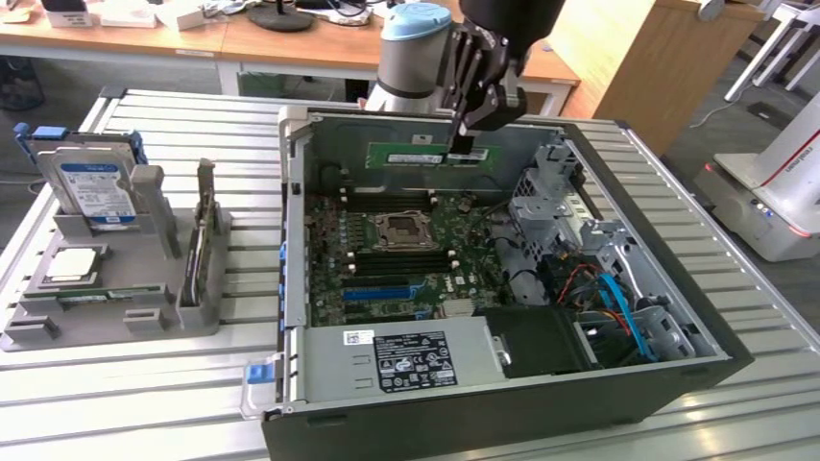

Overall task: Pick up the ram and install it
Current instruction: 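Pick up the ram and move it above insertion slot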

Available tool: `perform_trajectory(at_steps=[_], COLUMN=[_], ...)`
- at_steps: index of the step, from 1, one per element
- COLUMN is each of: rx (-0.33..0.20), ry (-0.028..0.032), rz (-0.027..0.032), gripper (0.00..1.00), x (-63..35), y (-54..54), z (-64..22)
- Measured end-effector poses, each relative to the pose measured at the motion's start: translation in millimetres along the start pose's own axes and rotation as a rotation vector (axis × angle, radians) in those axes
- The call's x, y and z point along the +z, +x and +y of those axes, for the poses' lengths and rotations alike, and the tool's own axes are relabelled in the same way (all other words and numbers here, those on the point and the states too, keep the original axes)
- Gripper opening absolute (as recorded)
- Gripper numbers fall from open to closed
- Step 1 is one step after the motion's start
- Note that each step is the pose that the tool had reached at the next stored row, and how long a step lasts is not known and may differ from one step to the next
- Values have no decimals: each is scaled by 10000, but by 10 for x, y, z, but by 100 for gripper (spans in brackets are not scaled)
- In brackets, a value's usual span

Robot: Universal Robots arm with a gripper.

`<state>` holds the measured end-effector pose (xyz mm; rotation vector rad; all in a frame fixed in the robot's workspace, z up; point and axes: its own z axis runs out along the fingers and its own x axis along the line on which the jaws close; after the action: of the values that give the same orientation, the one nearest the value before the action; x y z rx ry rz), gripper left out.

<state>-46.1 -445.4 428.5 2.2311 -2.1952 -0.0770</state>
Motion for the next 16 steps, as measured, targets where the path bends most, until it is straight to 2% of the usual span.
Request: perform_trajectory(at_steps=[16], rx=[2], ry=[0], rz=[-3], gripper=[12], x=[78], y=[-218], z=[-6])
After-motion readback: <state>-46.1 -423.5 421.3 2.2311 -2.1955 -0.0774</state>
